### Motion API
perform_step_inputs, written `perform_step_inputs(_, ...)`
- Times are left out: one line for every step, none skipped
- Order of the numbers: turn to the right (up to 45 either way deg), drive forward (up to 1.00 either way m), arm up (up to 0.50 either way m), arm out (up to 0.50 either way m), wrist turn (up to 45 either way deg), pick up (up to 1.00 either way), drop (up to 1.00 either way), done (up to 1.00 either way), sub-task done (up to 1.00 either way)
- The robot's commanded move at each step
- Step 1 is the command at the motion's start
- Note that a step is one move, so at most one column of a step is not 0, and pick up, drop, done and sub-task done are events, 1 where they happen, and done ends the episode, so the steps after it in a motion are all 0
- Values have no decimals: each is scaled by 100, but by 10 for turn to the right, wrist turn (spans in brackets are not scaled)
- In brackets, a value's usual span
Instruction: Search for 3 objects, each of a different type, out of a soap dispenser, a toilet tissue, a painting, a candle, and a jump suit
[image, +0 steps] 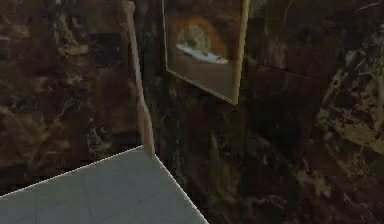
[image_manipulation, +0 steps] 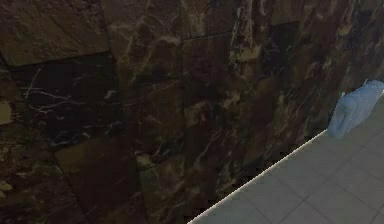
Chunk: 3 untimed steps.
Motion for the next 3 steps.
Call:
perform_step_inputs(0, 0, 0, 0, 0, 0, 0, 0, 100)
perform_step_inputs(-450, 0, 0, 0, 0, 0, 0, 0, 0)
perform_step_inputs(-450, 0, 0, 0, 0, 0, 0, 0, 0)
